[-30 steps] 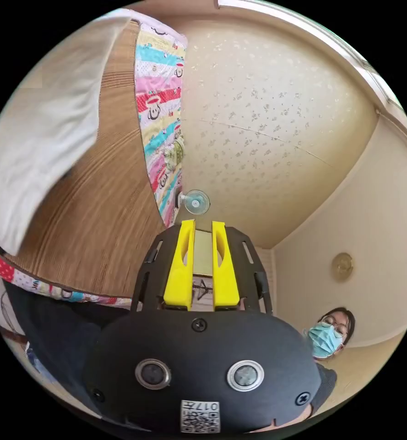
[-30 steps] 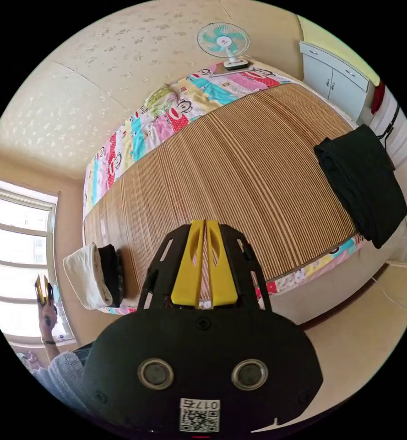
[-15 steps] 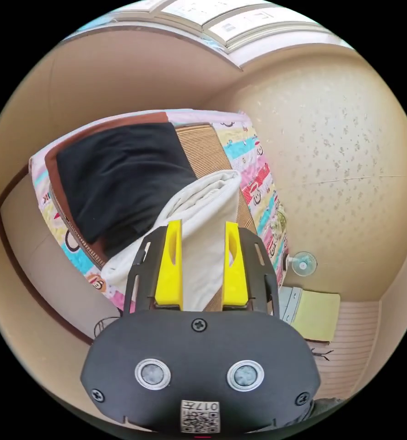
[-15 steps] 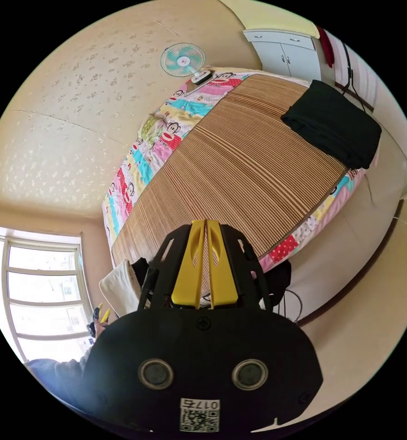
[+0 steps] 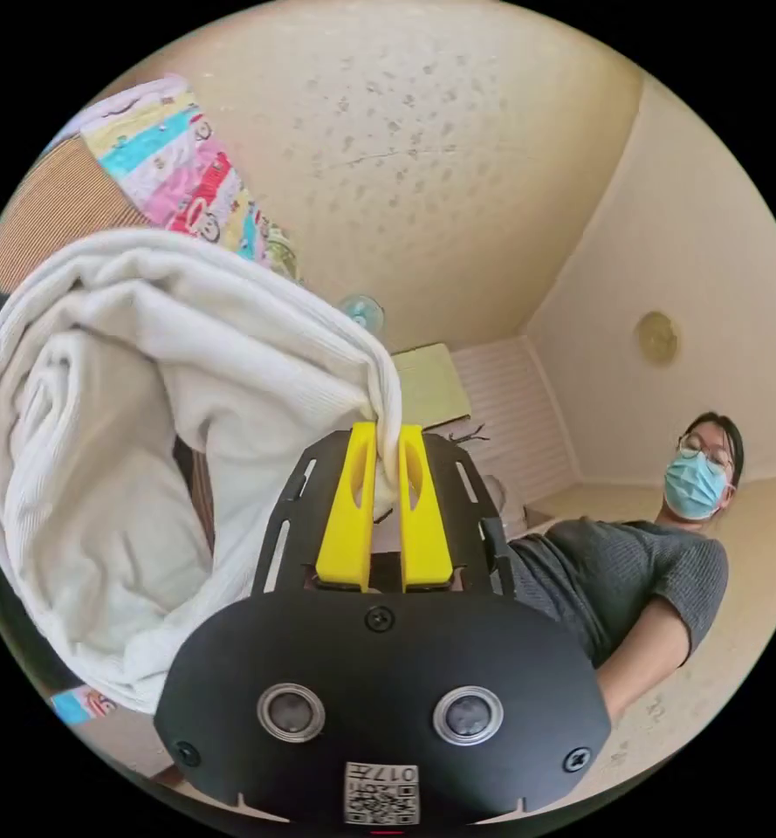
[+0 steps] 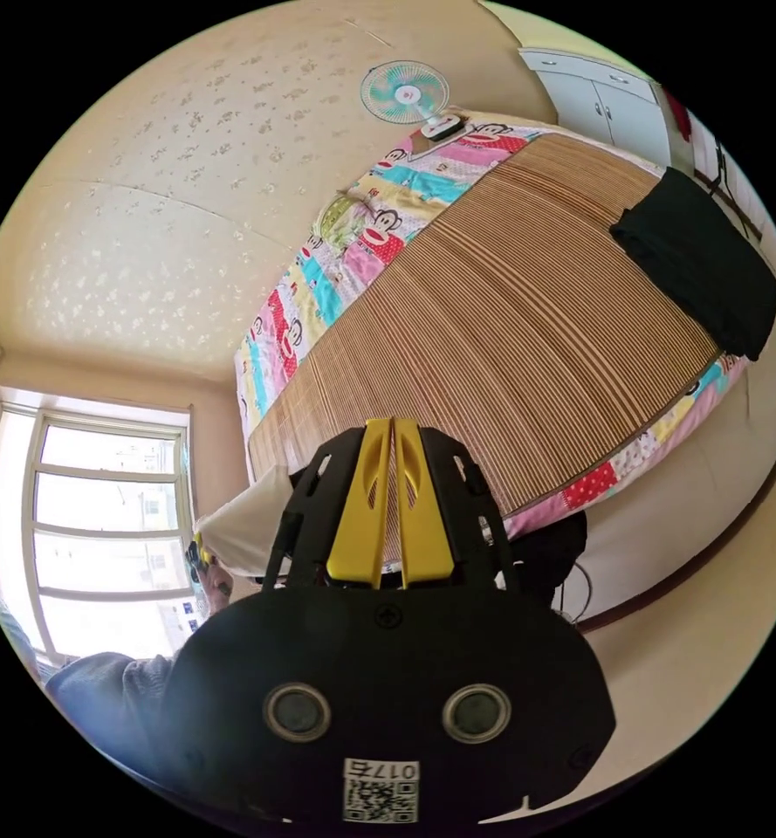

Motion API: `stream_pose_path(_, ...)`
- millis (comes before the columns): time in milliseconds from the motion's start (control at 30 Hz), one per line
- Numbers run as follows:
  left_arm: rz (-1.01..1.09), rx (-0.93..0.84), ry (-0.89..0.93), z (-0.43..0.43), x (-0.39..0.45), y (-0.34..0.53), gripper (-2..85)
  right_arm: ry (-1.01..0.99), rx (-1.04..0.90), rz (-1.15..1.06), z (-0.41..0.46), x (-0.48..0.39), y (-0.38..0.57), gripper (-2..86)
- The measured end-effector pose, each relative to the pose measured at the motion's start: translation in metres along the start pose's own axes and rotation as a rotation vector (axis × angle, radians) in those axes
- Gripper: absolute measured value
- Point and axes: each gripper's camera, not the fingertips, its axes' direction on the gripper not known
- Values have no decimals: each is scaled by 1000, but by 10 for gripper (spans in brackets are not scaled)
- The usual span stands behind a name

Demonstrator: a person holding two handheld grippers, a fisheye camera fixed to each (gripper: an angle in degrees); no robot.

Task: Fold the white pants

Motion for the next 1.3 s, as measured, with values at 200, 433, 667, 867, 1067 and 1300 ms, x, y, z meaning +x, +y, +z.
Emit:
stream_pose_path(200,371,-45,224,63,118,-34,47,-108,-96,-179,7,18,-37,14)
stream_pose_path(433,552,-157,342,153,201,-48,45,-418,-306,-378,13,43,-89,124)
stream_pose_path(667,577,-339,286,267,227,-44,43,-549,-495,-415,38,89,-121,185)
stream_pose_path(867,534,-405,306,335,216,-36,43,-755,-515,-212,48,186,-163,186)
stream_pose_path(1067,490,-512,254,393,197,-17,42,-472,-581,-308,48,211,-224,186)
stream_pose_path(1300,349,-518,244,440,148,9,41,-20,-694,-519,109,143,-306,174)
